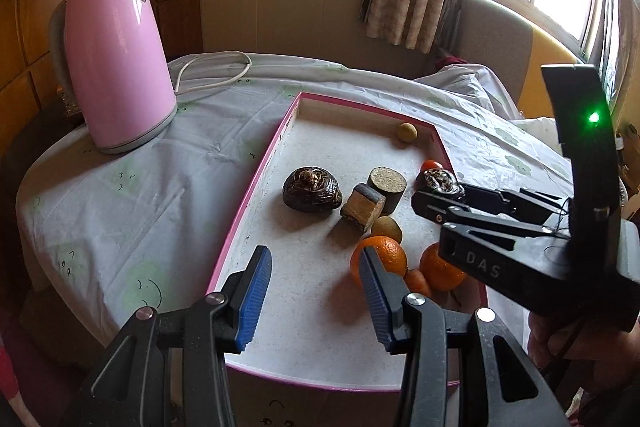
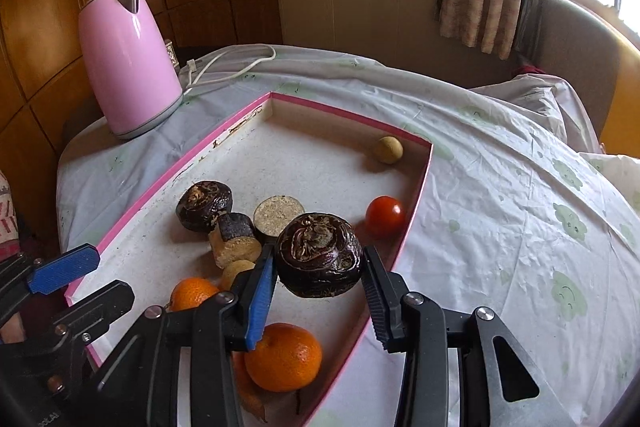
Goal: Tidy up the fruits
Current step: 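Lower the taro into the tray with the right gripper and release it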
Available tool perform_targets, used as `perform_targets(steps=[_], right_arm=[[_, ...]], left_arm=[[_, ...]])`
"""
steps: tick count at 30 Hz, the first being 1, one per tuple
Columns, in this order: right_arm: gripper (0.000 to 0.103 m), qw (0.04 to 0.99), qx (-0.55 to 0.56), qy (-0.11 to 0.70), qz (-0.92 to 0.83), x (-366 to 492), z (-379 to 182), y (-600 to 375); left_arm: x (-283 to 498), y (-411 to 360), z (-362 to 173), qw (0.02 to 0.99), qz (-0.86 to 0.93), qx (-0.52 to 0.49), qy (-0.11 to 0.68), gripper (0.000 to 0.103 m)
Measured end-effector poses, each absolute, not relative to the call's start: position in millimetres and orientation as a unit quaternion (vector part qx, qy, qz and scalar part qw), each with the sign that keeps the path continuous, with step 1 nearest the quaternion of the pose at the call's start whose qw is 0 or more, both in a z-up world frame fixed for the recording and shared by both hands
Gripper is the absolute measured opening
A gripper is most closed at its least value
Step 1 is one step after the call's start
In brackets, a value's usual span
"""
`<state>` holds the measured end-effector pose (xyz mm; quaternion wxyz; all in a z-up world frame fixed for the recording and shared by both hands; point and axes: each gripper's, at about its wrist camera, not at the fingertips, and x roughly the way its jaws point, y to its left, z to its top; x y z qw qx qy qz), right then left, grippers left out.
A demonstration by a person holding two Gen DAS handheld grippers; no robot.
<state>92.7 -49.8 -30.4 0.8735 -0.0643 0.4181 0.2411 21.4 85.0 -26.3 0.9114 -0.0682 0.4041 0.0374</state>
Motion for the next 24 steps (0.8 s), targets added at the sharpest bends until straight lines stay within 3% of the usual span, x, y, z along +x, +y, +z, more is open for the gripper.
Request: perform_targets(steps=[5,8,12,14,19,24], right_arm=[[0.046,0.871,-0.065,0.424,0.238,93.6,-36.8,-46.6],[0.061,0.874,-0.055,0.422,0.236,91.0,-34.3,-50.0],[0.063,0.883,-0.042,0.406,0.229,78.3,-23.1,-58.3],[0.071,0.891,-0.035,0.395,0.219,68.7,-17.2,-64.0],[0.076,0.908,-0.019,0.375,0.183,46.6,-7.0,-77.1],[0.082,0.919,-0.007,0.363,0.151,27.5,-1.3,-89.0]], left_arm=[[20.6,84.7,-24.7,0.912,0.038,-0.07,0.402,0.046],[19.4,85.1,-23.1,0.913,0.039,-0.071,0.4,0.048],[17.6,85.1,-19.3,0.916,0.045,-0.07,0.393,0.058],[16.4,84.0,-17.6,0.917,0.051,-0.066,0.39,0.059],[11.9,80.5,-12.9,0.921,0.064,-0.053,0.38,0.068],[5.4,77.9,-7.0,0.927,0.082,-0.047,0.364,0.071]])
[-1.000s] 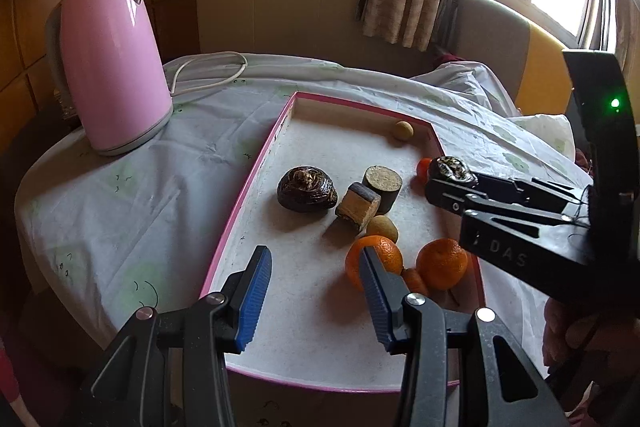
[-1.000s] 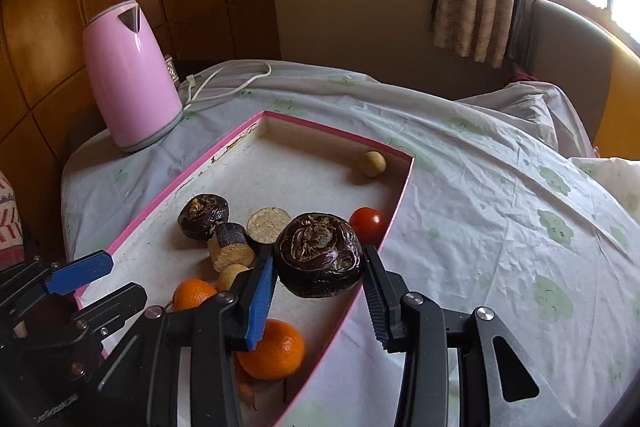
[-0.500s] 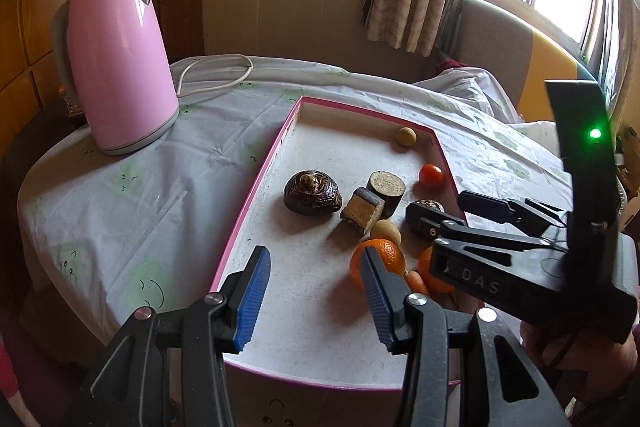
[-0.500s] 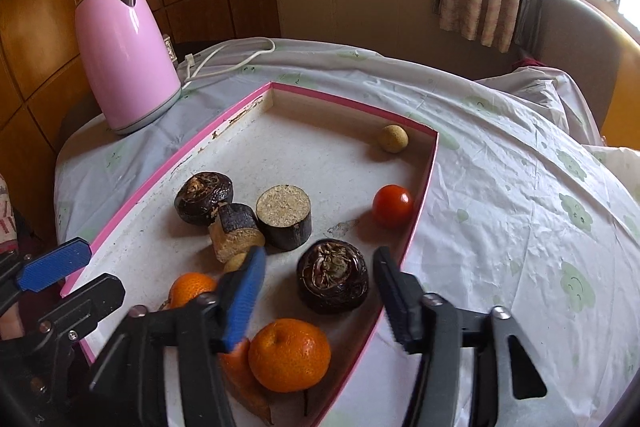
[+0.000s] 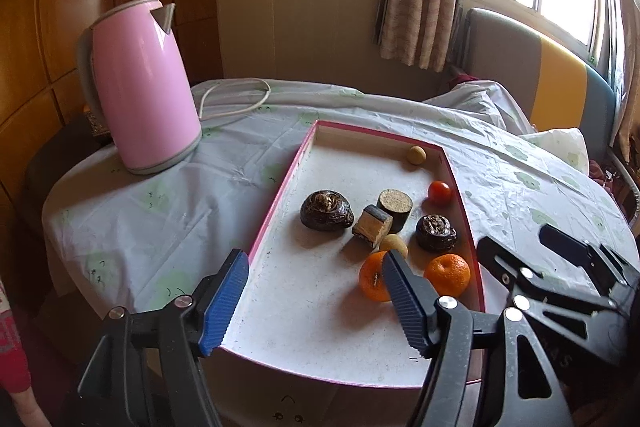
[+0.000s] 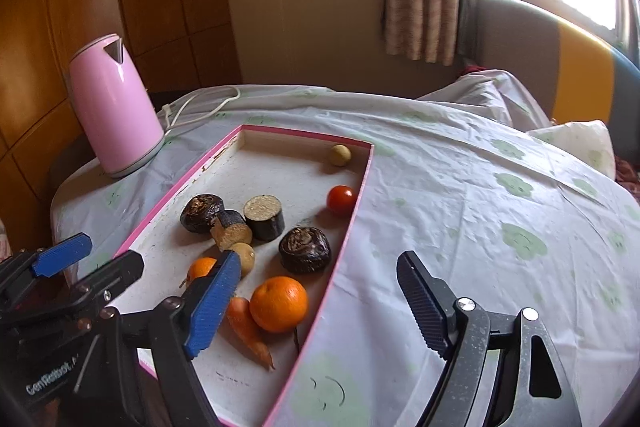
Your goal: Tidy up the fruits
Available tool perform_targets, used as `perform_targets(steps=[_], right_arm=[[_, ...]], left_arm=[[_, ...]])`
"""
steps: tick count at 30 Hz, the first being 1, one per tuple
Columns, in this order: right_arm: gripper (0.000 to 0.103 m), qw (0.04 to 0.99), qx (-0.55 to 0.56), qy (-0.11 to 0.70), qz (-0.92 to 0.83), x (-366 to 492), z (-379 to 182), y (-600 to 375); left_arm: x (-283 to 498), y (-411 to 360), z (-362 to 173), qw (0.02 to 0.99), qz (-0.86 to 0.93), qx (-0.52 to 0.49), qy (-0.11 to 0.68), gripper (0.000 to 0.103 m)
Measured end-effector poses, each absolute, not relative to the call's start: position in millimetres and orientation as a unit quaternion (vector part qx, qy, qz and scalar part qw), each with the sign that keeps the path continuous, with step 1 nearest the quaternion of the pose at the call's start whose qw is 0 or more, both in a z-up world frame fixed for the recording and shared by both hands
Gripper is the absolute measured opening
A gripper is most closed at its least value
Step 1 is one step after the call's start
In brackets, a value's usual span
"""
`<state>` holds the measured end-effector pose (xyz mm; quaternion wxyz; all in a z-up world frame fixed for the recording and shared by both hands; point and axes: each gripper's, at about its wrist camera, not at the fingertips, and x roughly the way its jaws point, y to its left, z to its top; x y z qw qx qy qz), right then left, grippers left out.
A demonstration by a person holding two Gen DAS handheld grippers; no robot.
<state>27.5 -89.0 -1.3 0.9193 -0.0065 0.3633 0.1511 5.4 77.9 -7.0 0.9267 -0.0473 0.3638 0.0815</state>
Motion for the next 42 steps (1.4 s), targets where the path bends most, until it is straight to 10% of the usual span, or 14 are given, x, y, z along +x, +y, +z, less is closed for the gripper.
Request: perform_targets(steps=[42], right_arm=[[0.086,0.924,-0.011,0.36,0.126,-1.6,-6.5,-96.9]], left_arm=[[-6.4,70.6,0.3,0.933,0.083,-0.058,0.345,0.07]])
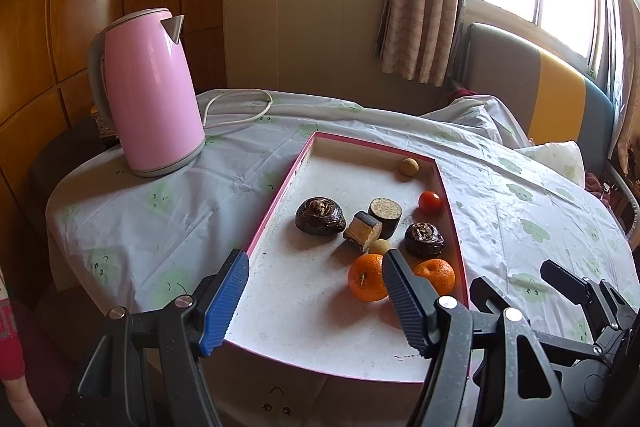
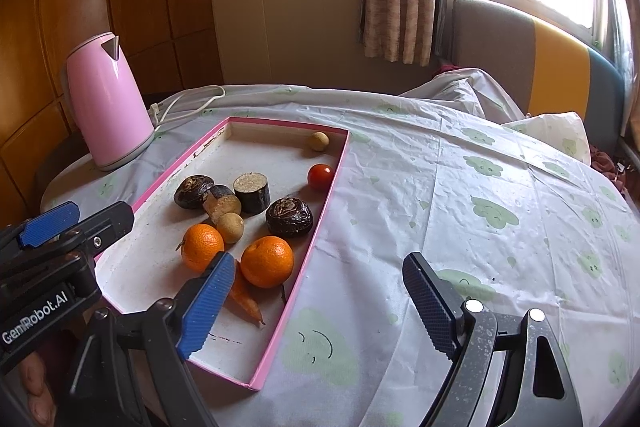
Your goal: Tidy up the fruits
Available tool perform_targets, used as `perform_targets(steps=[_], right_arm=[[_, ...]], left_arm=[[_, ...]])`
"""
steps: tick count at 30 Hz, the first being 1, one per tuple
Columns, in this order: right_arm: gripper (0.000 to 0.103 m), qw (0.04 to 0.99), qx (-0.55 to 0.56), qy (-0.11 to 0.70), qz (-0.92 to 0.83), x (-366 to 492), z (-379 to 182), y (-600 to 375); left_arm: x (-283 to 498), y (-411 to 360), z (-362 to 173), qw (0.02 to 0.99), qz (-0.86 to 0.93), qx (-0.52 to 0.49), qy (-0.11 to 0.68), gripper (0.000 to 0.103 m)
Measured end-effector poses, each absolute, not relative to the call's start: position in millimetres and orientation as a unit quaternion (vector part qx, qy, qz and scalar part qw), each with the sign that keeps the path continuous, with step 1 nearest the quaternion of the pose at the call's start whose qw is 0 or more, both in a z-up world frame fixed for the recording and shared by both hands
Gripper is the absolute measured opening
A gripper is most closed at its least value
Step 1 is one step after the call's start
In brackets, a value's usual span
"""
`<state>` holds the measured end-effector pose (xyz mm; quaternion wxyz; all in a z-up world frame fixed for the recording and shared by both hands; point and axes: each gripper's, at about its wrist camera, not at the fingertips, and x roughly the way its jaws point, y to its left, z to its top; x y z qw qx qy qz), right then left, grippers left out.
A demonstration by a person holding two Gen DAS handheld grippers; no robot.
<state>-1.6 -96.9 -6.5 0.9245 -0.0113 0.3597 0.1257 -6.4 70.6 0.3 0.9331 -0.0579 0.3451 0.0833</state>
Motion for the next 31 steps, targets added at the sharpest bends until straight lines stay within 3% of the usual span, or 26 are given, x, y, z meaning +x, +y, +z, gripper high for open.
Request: perform_targets(steps=[23,25,31], right_arm=[[0.087,0.924,-0.012,0.362,0.126,-0.1,-10.1,-98.2],[0.087,0.923,-0.011,0.363,0.125,-0.1,-11.1,-99.6],[0.087,0.924,-0.009,0.362,0.12,1.4,-12.9,-109.1]], left_arm=[[-3.6,66.7,-2.4,0.933,0.075,-0.05,0.35,0.07],[-5.3,65.6,-0.9,0.937,0.076,-0.044,0.337,0.061],[-2.1,64.2,1.4,0.937,0.057,-0.048,0.342,0.059]])
